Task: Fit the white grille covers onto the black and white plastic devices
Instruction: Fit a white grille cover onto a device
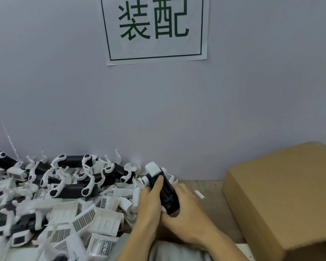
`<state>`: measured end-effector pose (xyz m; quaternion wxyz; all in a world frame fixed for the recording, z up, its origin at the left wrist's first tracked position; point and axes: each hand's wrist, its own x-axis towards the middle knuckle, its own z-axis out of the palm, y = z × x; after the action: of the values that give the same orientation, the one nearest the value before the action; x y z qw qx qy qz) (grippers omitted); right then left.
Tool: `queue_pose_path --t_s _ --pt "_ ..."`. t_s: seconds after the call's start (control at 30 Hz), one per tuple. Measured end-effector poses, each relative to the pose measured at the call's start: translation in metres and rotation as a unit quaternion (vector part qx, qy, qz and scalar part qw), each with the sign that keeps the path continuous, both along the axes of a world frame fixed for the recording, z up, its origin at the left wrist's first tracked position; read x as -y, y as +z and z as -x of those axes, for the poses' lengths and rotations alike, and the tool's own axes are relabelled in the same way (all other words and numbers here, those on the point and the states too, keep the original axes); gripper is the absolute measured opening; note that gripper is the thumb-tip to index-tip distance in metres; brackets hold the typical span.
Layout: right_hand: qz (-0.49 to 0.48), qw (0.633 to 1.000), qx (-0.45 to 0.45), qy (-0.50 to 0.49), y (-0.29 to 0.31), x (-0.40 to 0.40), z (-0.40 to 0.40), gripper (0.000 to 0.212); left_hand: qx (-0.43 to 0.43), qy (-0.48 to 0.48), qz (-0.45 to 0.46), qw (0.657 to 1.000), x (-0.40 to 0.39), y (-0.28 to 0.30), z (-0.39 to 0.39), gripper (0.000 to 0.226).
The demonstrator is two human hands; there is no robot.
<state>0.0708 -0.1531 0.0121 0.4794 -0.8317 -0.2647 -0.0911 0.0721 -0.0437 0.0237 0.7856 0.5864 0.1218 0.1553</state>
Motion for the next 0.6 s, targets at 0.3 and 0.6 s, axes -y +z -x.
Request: queue_pose_path --t_s 0.3,0.6 --pt "0.006 0.999 -0.03 -0.036 -0.005 0.002 -0.007 0.025 0.08 -0.039 -0.114 0.99 0.007 -0.003 0.002 0.011" --pt "-0.049 0.996 -0.077 -0.014 -0.001 0.01 -0.004 0.022 0.086 0.008 -0.2 0.976 0.01 -0.009 -0.001 0.032"
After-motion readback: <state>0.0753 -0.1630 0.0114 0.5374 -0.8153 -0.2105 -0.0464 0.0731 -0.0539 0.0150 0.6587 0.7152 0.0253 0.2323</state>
